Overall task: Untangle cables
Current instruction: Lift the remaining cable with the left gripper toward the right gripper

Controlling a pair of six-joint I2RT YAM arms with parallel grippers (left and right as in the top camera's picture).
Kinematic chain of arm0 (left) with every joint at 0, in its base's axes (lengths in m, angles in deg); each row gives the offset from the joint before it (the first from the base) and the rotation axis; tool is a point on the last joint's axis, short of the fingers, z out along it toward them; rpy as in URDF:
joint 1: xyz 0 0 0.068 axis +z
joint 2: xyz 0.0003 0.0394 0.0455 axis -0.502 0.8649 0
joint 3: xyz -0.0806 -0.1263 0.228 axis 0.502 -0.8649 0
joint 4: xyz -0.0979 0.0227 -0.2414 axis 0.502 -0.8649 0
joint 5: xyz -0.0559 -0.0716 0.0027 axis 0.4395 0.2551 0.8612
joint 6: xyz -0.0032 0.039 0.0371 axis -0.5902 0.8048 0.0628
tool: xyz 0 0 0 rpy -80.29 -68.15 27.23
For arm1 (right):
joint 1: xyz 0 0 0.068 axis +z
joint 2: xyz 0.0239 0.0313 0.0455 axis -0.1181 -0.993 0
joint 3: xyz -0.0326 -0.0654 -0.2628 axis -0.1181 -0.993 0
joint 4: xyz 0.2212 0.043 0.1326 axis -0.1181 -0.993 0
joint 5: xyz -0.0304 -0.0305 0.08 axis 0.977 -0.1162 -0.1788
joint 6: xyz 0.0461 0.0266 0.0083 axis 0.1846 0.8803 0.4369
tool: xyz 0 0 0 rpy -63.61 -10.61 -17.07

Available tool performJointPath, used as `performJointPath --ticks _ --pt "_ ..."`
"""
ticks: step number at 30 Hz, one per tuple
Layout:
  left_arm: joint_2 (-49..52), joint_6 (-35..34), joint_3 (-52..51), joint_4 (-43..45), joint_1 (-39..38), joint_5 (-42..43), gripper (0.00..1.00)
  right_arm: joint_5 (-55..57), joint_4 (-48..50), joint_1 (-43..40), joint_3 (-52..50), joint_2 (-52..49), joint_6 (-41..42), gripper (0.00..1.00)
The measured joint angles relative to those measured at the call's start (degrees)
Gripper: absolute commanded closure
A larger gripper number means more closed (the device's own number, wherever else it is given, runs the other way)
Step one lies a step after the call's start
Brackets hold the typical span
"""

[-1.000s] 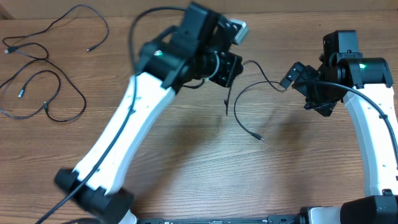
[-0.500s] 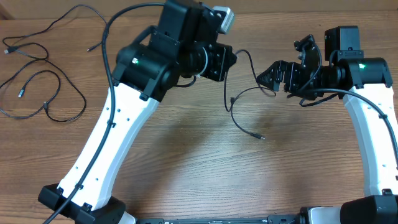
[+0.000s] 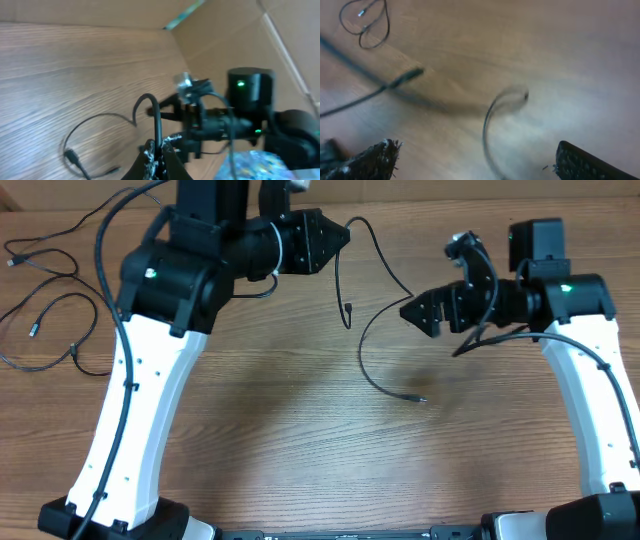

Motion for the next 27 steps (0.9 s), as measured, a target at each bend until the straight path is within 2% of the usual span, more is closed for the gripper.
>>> performJointPath --ticks 7,11,13,15,20,24,27 --pt "-0.3 -2.6 0.2 1.5 0.1 4.5 0.96 2.4 9.6 5.0 0.0 -1.6 -0.9 0.01" --pt "-0.5 -3.2 0.2 2.1 0.2 5.5 0.96 3.0 10.7 5.7 0.0 -3.5 -1.2 0.17" --pt "-0.6 -3.6 0.2 2.1 0.5 5.7 0.96 3.4 10.4 5.7 0.0 -4.2 -1.0 0.28" --pt "-0.6 -3.8 0.2 1.9 1.2 5.9 0.96 3.9 9.9 5.7 0.0 -4.8 -0.8 0.29" --pt "-0.8 -3.8 0.2 -1.1 5.6 6.1 0.96 6.0 9.4 5.7 0.0 -5.2 0.9 0.54" --pt "-0.8 -3.8 0.2 -2.7 8.6 6.1 0.96 6.4 9.4 5.7 0.0 -5.2 1.4 0.96" --pt "-0.9 -3.8 0.2 -2.7 9.2 6.1 0.96 6.1 9.7 5.7 0.0 -5.2 2.7 0.96"
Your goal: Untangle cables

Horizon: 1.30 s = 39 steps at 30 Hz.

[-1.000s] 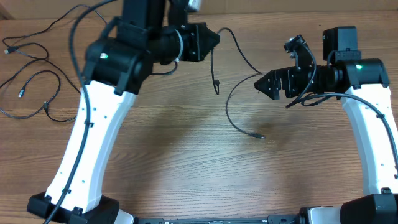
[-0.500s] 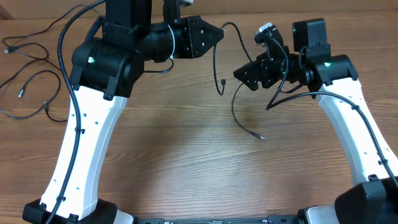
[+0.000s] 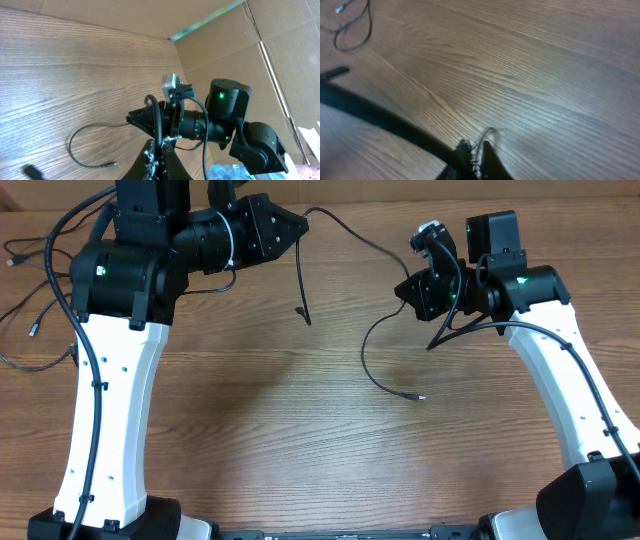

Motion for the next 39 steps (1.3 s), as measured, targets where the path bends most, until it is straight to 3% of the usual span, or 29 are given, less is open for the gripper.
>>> performJointPath --ticks 4,9,11,14,17,21,23,28,31,37,39 --pt "0.0 0.2 0.0 -1.0 0.0 -1.8 0.96 -0.8 0.1 0.0 0.0 0.0 3.3 0.96" --pt "0.0 1.6 0.1 -7.4 0.1 -14.5 0.92 -5.1 -0.6 0.0 0.0 0.0 12.8 0.96" --pt "0.0 2.6 0.1 -10.7 0.1 -22.3 0.78 -9.7 -0.5 0.0 0.0 0.0 16.3 0.96" --pt "0.0 3.1 0.0 -15.1 0.2 -33.3 0.32 -18.0 0.6 0.0 0.0 0.0 22.3 0.96" --pt "0.2 3.4 0.0 -20.0 0.2 -41.8 0.32 -24.0 2.1 0.0 0.0 0.0 29.9 0.96" --pt "0.9 5.2 0.0 -21.9 0.5 -44.2 0.32 -29.3 3.7 0.0 0.0 0.0 39.2 0.96" --pt "1.2 6.3 0.0 -21.7 0.5 -41.1 0.42 -31.1 4.3 0.2 0.0 0.0 42.7 0.96" --pt "1.3 6.4 0.0 -19.8 0.5 -25.6 0.48 -33.5 7.3 2.4 0.0 0.0 47.2 0.96" --pt "1.3 1.8 0.0 -19.2 0.5 -17.9 0.49 -34.1 9.4 5.6 0.0 0.0 47.6 0.96" --pt "1.3 -11.5 0.0 -19.4 0.5 -12.3 0.52 -34.8 10.2 10.2 0.0 0.0 47.1 0.96" --pt "1.3 -16.2 0.0 -19.4 0.5 -11.0 0.46 -34.9 10.3 10.9 0.0 0.0 46.9 0.96"
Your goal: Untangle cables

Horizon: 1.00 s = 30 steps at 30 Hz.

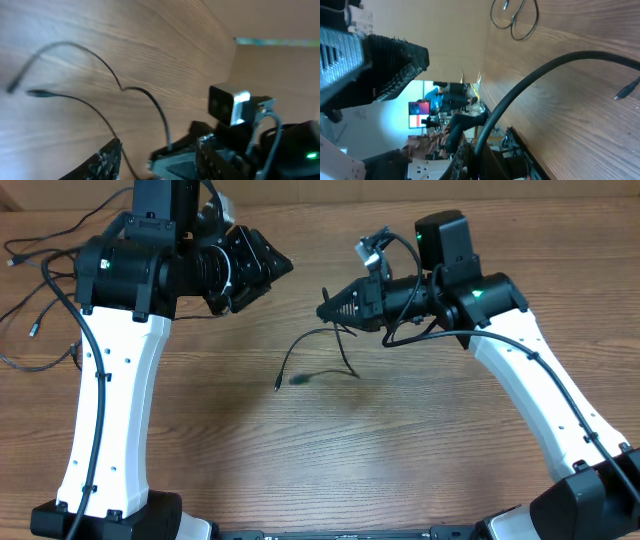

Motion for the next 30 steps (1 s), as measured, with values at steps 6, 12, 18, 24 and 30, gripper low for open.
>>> performJointPath --ticks 6,12,18,24,30 --pt "0.0 -11.5 0.0 0.0 0.0 2.6 0.2 -2.2 4.3 2.3 0.0 0.0 -1.9 0.96" --pt "0.0 -18.4 0.0 -0.8 -0.4 3.5 0.25 -3.9 10.9 6.1 0.0 0.0 -1.7 0.96" --pt "0.0 -20.7 0.0 -1.7 -1.6 4.0 0.4 -4.6 14.9 7.5 0.0 0.0 0.0 0.96" --pt "0.0 -21.4 0.0 -2.8 -1.9 4.0 0.44 -4.7 17.2 7.5 0.0 0.0 1.3 0.96" --pt "0.0 -22.8 0.0 -2.7 -1.8 3.8 0.6 -4.9 20.4 7.5 0.0 0.0 4.3 0.96"
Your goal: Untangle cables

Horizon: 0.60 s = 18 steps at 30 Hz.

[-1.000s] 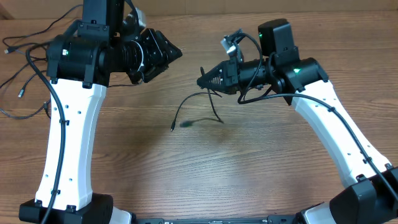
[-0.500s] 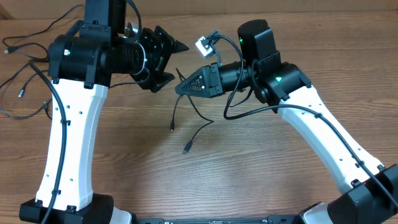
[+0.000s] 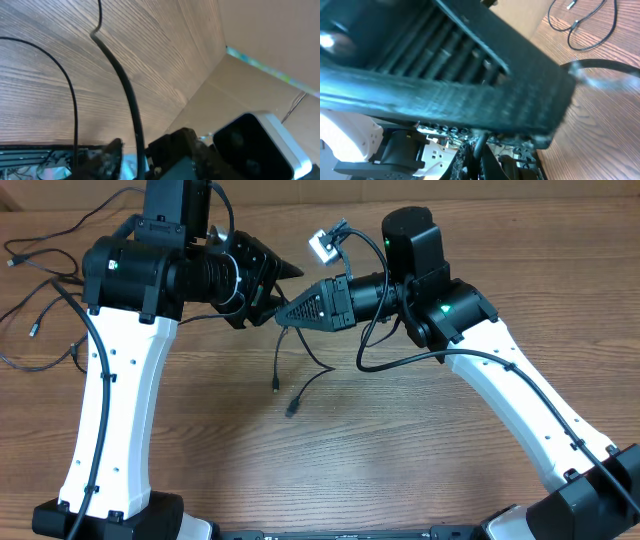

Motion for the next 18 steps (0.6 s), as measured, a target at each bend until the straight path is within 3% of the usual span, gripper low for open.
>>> performJointPath --ticks 7,11,17,18 --pt "0.0 -0.2 0.0 -0.1 0.0 -0.8 0.73 0.0 0.5 0.0 0.0 0.0 1.4 0.96" --pt "0.0 -0.3 0.0 -0.1 -0.1 -0.8 0.96 0.1 0.5 0.0 0.0 0.0 1.6 0.96" --pt "0.0 0.1 0.0 -0.1 -0.1 -1.2 0.96 0.0 0.6 0.0 0.0 0.0 1.6 0.96" --pt "0.0 0.5 0.0 0.0 -0.1 -1.2 0.96 0.1 0.6 0.0 0.0 0.0 1.6 0.9"
